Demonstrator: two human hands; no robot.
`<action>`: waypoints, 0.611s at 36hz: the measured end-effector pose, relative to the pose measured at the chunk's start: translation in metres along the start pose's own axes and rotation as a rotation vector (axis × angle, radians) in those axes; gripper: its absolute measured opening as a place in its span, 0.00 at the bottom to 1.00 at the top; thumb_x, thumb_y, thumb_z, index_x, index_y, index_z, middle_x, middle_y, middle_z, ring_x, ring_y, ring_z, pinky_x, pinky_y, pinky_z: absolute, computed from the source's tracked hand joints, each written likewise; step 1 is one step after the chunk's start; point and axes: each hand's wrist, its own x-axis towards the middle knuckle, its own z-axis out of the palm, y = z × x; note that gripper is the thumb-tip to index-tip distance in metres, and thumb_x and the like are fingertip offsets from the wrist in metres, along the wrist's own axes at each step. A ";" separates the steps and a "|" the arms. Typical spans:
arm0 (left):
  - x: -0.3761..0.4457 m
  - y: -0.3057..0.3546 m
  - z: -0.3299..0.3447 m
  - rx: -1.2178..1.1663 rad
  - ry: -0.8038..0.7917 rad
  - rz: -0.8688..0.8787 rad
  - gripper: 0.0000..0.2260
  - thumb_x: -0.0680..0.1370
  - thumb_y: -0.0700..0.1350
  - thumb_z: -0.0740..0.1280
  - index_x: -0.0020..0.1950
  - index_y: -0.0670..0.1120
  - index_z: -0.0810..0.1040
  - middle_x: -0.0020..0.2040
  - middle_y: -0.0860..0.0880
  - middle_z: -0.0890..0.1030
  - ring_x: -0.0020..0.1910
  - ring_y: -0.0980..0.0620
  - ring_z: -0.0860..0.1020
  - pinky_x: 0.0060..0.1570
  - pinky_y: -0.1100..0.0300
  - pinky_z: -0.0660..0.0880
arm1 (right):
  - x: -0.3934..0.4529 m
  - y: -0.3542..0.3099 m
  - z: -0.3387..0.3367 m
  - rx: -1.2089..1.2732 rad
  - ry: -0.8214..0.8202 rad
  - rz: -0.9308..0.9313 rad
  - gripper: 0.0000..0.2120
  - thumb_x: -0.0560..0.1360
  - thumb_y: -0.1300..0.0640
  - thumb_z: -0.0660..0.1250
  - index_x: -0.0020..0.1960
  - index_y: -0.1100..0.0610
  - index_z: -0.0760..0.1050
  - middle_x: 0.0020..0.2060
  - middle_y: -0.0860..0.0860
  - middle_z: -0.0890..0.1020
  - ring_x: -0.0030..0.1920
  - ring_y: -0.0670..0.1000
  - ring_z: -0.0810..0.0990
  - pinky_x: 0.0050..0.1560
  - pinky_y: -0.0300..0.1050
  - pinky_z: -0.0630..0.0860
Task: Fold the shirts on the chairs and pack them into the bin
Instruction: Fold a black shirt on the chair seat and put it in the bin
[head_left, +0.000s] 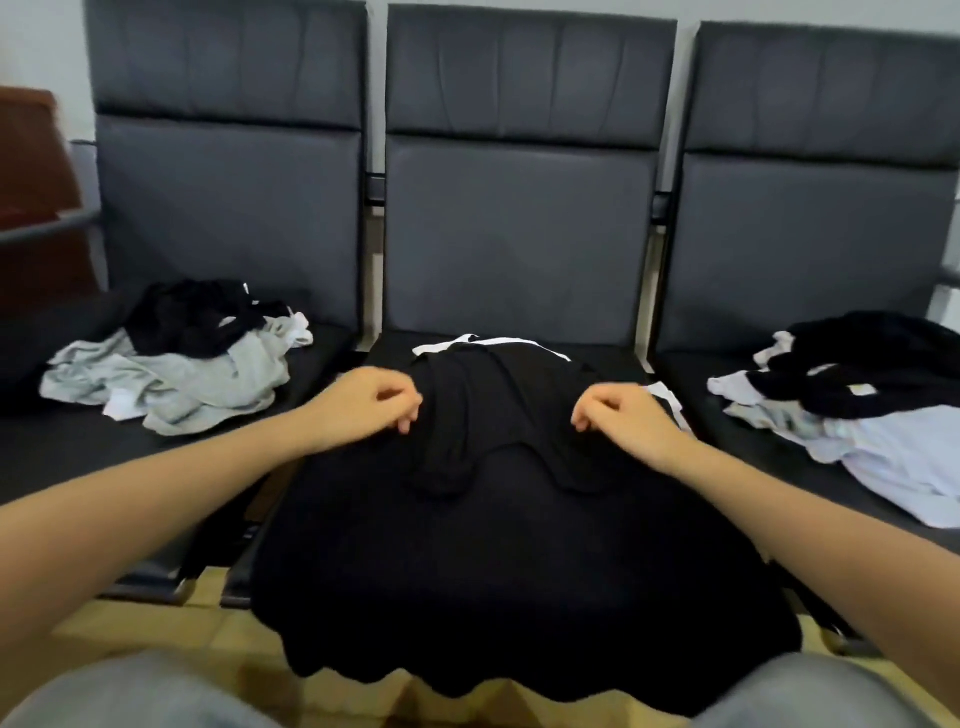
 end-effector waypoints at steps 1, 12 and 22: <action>0.012 0.000 -0.002 0.008 0.074 -0.020 0.11 0.78 0.44 0.63 0.37 0.49 0.79 0.35 0.52 0.83 0.37 0.58 0.79 0.49 0.55 0.75 | 0.013 -0.002 -0.002 -0.016 0.079 0.005 0.12 0.75 0.64 0.62 0.37 0.55 0.81 0.37 0.49 0.83 0.40 0.45 0.79 0.49 0.43 0.74; 0.104 -0.027 0.006 0.113 -0.046 -0.360 0.18 0.78 0.60 0.62 0.60 0.50 0.78 0.60 0.51 0.79 0.59 0.51 0.76 0.60 0.57 0.71 | 0.102 0.021 0.009 -0.056 -0.099 0.337 0.17 0.73 0.49 0.72 0.58 0.57 0.78 0.52 0.50 0.80 0.53 0.50 0.78 0.55 0.43 0.73; 0.121 -0.046 -0.035 0.011 -0.013 -0.174 0.10 0.79 0.51 0.66 0.45 0.45 0.78 0.39 0.51 0.78 0.42 0.54 0.76 0.43 0.60 0.71 | 0.113 0.037 -0.015 -0.215 0.167 0.081 0.08 0.75 0.53 0.71 0.49 0.58 0.80 0.46 0.49 0.82 0.49 0.49 0.78 0.49 0.43 0.71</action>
